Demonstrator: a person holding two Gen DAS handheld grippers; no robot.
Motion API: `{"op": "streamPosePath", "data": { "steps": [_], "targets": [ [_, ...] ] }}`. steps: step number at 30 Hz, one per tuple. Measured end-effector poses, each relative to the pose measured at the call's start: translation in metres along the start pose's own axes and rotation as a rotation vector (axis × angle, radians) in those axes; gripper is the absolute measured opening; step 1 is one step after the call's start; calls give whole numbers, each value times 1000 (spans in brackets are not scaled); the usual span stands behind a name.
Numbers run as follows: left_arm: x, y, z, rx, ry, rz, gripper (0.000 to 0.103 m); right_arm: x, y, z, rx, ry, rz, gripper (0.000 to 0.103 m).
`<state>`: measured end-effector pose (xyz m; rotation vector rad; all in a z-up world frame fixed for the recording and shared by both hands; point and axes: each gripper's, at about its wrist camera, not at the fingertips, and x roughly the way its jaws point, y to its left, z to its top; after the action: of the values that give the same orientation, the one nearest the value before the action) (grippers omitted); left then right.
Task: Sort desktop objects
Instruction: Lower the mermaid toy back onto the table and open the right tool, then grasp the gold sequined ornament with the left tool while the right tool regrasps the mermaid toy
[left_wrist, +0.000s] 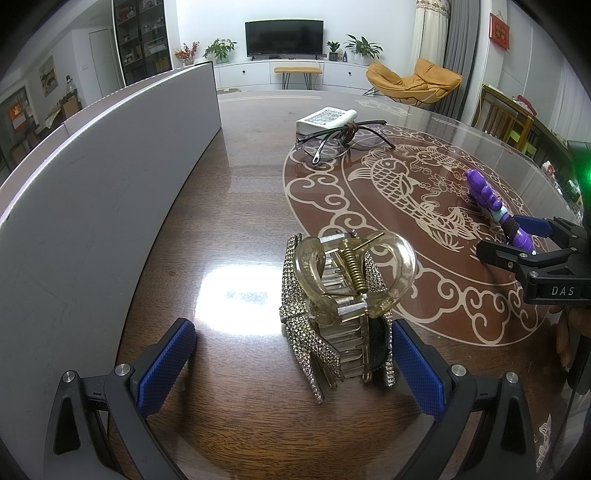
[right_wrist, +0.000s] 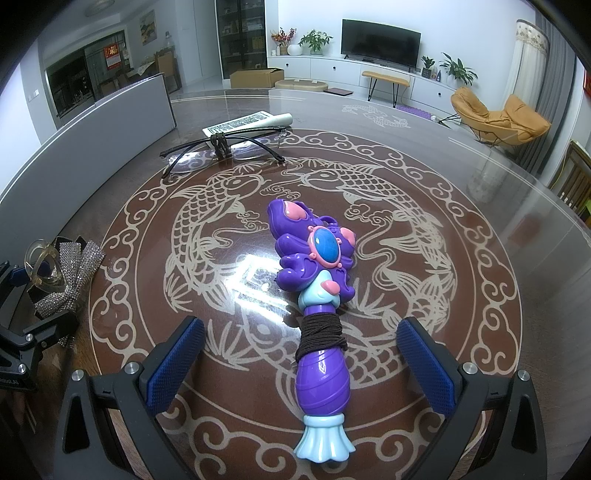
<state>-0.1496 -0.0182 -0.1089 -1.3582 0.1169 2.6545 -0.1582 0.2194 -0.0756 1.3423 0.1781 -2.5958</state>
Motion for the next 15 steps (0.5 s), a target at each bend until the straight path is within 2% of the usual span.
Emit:
{"op": "streamPosePath", "data": {
  "steps": [10,13,15],
  "targets": [
    [1,-1,1,-4,11,5,103,0,0,0,0,0,0,103],
    [8,-4,13,0,42,5,103,0,0,0,0,0,0,103],
    [13,-8,19,22,30,-11,103,-1,0,-1,-1,0,0,103]
  ]
}}
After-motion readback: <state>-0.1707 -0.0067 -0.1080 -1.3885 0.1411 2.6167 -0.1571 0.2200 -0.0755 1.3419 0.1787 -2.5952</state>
